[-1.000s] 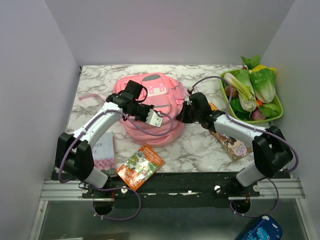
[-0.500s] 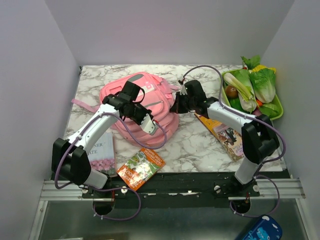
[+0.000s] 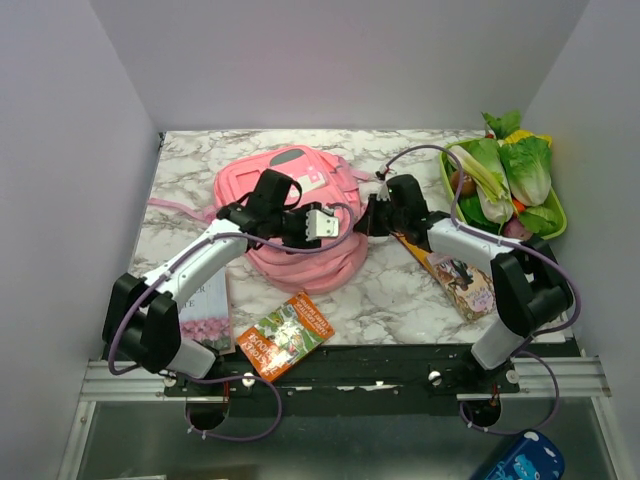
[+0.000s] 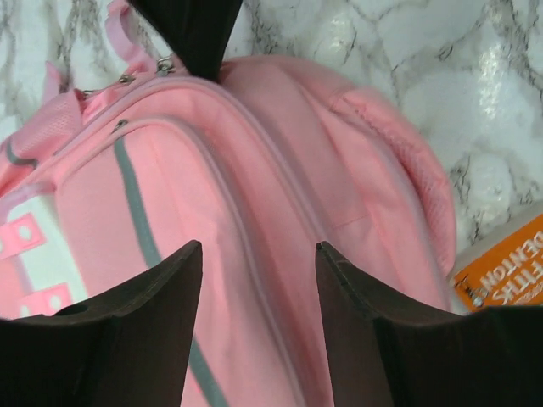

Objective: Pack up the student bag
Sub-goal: Zip the student bag at the center of the board.

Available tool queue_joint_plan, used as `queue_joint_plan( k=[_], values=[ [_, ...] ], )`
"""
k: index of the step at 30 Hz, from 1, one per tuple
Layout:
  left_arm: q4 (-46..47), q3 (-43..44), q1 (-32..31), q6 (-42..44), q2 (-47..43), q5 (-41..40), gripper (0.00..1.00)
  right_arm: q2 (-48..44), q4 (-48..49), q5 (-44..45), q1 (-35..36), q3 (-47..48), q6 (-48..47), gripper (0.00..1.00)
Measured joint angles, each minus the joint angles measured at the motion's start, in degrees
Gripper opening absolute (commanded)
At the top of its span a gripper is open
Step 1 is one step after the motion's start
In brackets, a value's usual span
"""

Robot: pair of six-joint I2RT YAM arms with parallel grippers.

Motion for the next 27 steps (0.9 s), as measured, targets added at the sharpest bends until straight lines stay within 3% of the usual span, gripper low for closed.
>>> queue_joint_plan(
  k=[5, 11, 15, 23, 26, 27],
  values=[
    [9.09, -5.55, -5.05, -11.52, 0.11, -5.07, 0.60, -0.02, 1.14, -0.02, -0.07, -0.09, 0.57, 0.01],
    [21.40, -5.88, -8.33, -20.35, 3.78, -15.41, 0.58, -0.13, 1.36, -0.04, -0.04, -0.09, 0.85, 0.01],
    [27.45, -5.70, -8.66, -22.62, 5.75, -20.46, 0.58, -0.59, 1.55, -0.07, -0.04, -0.13, 1.07, 0.01],
    [32.68, -5.75, -9.94, -23.65, 8.00, -22.69, 0.59, -0.79, 1.90, -0.26, -0.07, -0.13, 1.31, 0.01],
    [34.42, -5.75, -10.60, -23.06, 9.20, -23.39, 0.38, -0.79, 1.90, -0.48, -0.07, -0.13, 1.33, 0.01],
    [34.95, -5.75, -10.67, -22.67, 9.70, -23.45, 0.15, -0.81, 1.90, -0.48, -0.07, -0.13, 1.36, 0.01]
  ],
)
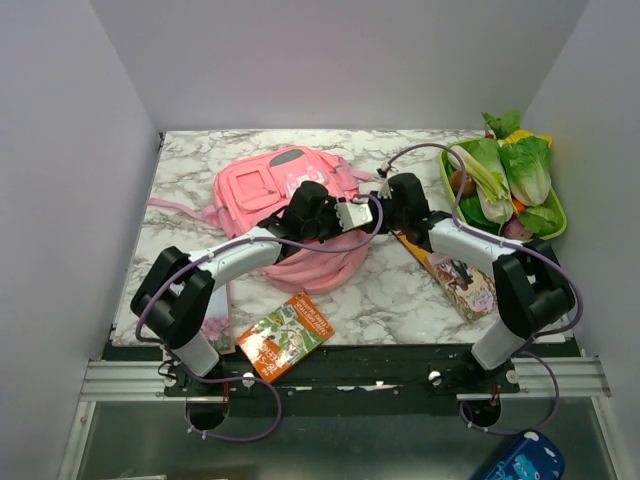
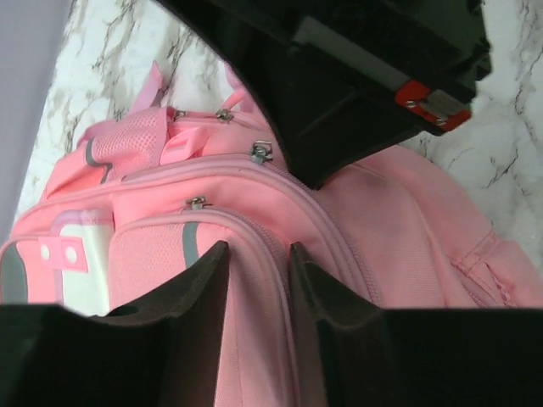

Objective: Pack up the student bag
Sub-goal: Zip the student bag at the center of the board.

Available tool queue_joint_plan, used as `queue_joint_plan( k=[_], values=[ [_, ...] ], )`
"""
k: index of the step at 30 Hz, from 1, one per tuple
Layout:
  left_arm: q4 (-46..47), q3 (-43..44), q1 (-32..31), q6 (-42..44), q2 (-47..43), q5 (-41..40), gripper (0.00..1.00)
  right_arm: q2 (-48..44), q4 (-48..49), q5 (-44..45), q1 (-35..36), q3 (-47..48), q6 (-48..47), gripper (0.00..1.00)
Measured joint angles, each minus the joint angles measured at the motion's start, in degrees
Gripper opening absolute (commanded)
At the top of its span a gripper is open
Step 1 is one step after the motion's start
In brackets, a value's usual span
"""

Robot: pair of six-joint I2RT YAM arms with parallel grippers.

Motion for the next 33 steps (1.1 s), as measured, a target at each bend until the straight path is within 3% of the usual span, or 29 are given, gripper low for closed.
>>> queue_joint_plan(
  k=[1, 2, 7, 11, 20, 28, 33],
  values=[
    [0.17, 0.00, -0.09, 0.35, 0.37, 0.04, 0.03, 0.02, 0.07, 0.00, 0.00, -0.02, 0.00, 0.01],
    [0.22, 0.00, -0.24, 0.50, 0.90, 0.09, 0.00, 0.02, 0.09, 0.00, 0.00, -0.02, -0.02, 0.01],
    [-3.13, 2.19, -0.52, 5.57, 2.56, 2.27, 0.00, 0.00, -0.31, 0.48, -0.02, -0.09, -0.07, 0.01],
    [-21.27, 16.57, 0.63, 14.34, 6.73, 8.41, 0.00, -0.11, -1.09, 1.38, -0.37, -0.09, -0.13, 0.01],
    [-48.24, 40.54, 1.64, 31.19, 15.72, 14.91, 0.00, -4.79, 0.28, 0.72, -1.29, -2.82, 1.62, 0.01],
    [-48.52, 26.36, 1.88, 40.81, 11.21, 19.19, 0.00, -4.81, 2.40, -3.96, 2.43, -9.62, 6.05, 0.01],
    [-47.41, 15.19, 4.33, 46.12, 0.87, 20.94, 0.00, -3.32, 2.64, -6.73, 4.76, -9.44, 6.54, 0.01]
  ],
)
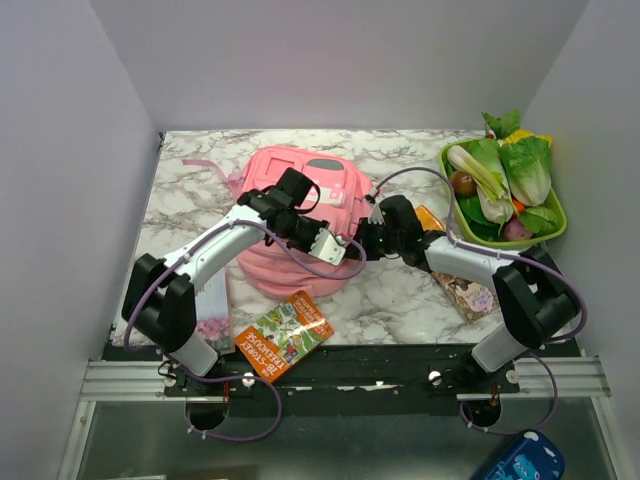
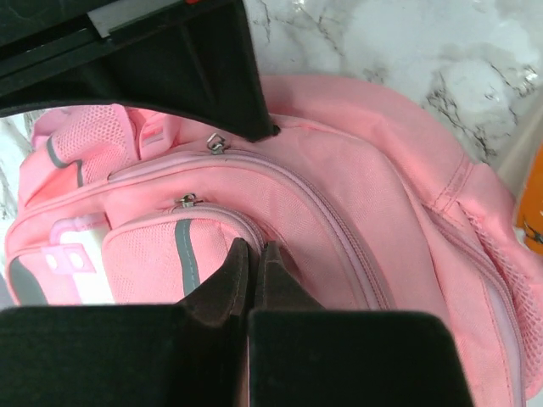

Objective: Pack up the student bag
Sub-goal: Zip the student bag at the center of the board.

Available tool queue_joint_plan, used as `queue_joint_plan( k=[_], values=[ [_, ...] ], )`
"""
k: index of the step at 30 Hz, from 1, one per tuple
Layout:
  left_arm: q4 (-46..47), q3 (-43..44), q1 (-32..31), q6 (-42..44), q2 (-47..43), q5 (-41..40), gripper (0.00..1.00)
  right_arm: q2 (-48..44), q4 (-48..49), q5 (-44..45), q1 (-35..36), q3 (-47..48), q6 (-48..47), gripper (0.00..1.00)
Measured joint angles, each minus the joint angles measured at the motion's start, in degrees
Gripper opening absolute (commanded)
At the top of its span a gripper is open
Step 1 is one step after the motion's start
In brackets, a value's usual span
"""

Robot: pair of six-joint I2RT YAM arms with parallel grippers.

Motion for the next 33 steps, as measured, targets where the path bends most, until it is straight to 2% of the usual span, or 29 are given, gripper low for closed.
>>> queue_joint_plan(
  k=[7, 19, 21, 22, 23, 26, 28, 33],
  values=[
    [-4.85, -3.87, 2.23, 7.34, -7.69, 1.07, 0.00, 1.99, -2.95, -0.48, 0.55, 5.44, -3.87, 0.01],
    [-8.20, -4.70, 2.14, 11.67, -9.25, 2.27, 0.00, 7.13, -6.86, 2.91, -4.46, 12.15, -8.61, 0.01],
    [-8.00, -4.70, 2.14, 12.07, -9.38, 2.40, 0.00, 7.45, -7.91, 3.58, -4.63, 13.38, -8.66, 0.07],
    [-7.87, -4.70, 2.16, 12.13, -9.40, 2.40, 0.00, 7.69, -8.63, 3.82, -4.63, 14.14, -8.66, 0.13],
    [-7.65, -4.70, 2.19, 12.15, -9.40, 2.38, 0.00, 7.91, -9.20, 3.96, -4.63, 14.80, -8.68, 0.28],
    [-6.97, -4.72, 2.27, 11.50, -9.40, 2.40, 0.00, 8.02, -9.92, 6.03, -4.76, 15.67, -8.57, 0.46],
    [-6.14, -5.42, 2.49, 9.92, -9.66, 2.43, 0.00, 7.91, -9.94, 7.87, -5.40, 15.65, -8.72, 0.48],
    [-4.09, -5.88, 4.28, 6.23, -9.81, 3.74, 0.00, 4.07, -7.98, 12.81, -6.58, 11.32, -9.60, 0.48]
  ],
)
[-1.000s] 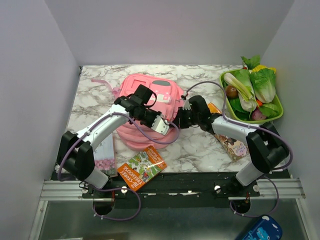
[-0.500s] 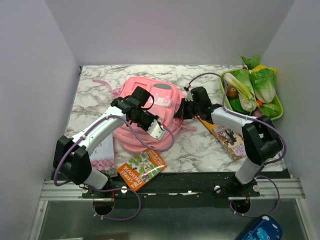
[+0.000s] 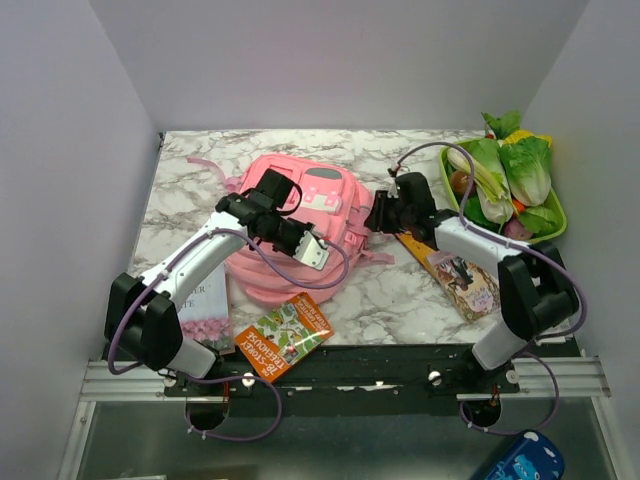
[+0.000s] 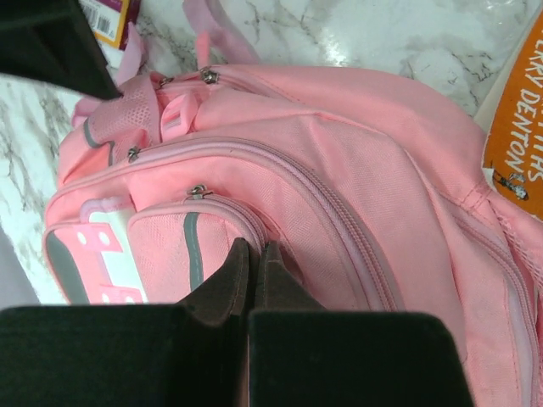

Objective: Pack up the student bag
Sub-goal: Zip the student bag at the center of the board, then unzip the student bag at the center of the board.

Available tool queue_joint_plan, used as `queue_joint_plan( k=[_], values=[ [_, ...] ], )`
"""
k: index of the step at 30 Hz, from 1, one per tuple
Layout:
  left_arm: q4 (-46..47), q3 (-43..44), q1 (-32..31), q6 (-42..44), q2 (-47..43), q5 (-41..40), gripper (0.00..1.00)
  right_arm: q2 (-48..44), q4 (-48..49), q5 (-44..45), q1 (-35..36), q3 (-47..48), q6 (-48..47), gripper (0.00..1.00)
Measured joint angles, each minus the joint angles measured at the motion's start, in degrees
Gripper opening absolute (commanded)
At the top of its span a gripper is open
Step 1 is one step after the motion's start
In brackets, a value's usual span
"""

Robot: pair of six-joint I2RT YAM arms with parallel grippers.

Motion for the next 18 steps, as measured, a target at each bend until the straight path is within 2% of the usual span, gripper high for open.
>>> queue_joint_plan(
  k=[4, 9, 18],
  values=[
    [-0.70, 3.28, 2.25, -1.16, 0.74, 0.87, 0.00, -5.84, 2.60, 1.31, -0.31, -6.45, -1.79, 0.49],
    [-0.61, 6.05, 3.93, -0.35, 1.49, 0.79, 0.00, -8.68, 7.87, -0.17, -0.31, -11.61, -6.80, 0.49],
    [-1.25, 7.26, 4.02, 0.04, 2.27, 0.35, 0.00, -7.10, 11.26, -8.81, -0.28, -11.43, -16.68, 0.51]
  ],
)
